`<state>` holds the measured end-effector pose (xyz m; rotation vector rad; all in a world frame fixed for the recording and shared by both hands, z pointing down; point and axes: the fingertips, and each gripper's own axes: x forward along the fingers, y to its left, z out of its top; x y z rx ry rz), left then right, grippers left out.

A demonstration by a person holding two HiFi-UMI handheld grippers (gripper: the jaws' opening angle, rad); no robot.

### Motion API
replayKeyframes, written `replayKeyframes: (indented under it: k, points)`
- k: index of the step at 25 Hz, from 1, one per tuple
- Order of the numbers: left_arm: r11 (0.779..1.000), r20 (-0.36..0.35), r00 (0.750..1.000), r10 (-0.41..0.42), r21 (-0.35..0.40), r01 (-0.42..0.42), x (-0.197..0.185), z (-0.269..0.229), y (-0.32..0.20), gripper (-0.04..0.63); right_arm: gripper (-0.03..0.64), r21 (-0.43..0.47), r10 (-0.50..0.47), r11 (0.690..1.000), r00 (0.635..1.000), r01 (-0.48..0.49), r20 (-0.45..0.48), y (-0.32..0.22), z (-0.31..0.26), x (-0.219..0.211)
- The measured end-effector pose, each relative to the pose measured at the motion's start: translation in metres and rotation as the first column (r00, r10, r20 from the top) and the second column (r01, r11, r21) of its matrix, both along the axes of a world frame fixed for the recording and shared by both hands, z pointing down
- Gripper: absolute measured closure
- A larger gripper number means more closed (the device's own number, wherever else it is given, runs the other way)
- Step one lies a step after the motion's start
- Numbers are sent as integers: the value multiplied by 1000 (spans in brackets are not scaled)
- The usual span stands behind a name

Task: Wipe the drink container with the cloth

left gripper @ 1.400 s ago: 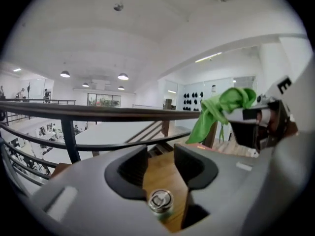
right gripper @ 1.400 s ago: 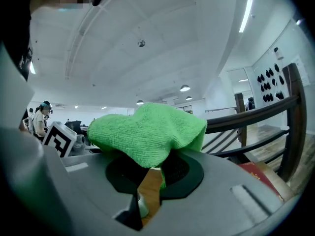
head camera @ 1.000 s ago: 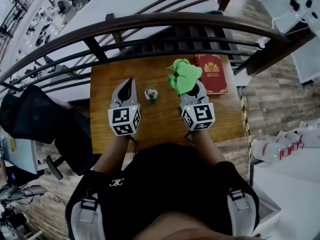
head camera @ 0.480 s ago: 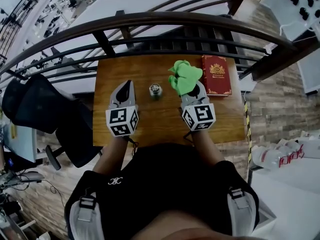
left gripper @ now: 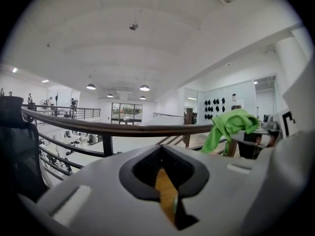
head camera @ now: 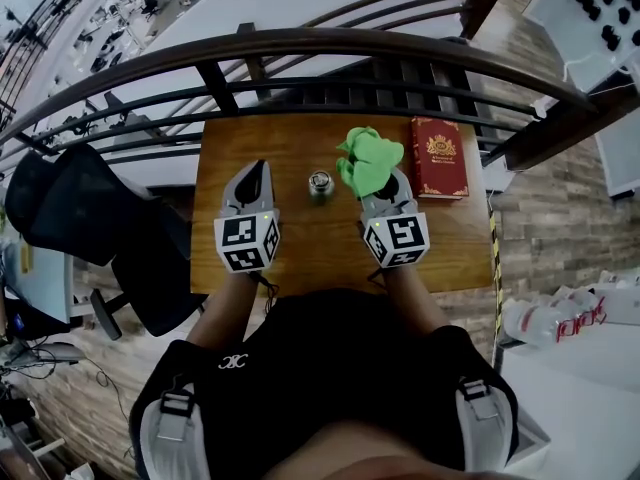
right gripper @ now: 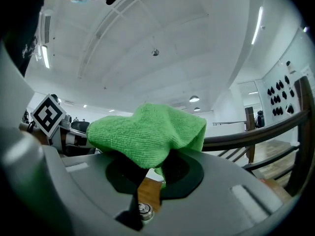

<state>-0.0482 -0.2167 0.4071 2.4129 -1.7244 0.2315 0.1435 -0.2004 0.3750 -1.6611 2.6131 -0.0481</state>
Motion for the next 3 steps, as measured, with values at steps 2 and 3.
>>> replayKeyframes:
  k: [2, 3]
  points:
    - [1000, 1, 1000, -1, -6, 1, -6, 3, 0, 541, 566, 2, 4, 1000, 1000, -4, -5, 2, 1, -5]
    - [1000, 1, 1000, -1, -9, 1, -9, 4, 0, 541, 567, 2, 6, 1000, 1000, -6, -7, 3, 1, -7]
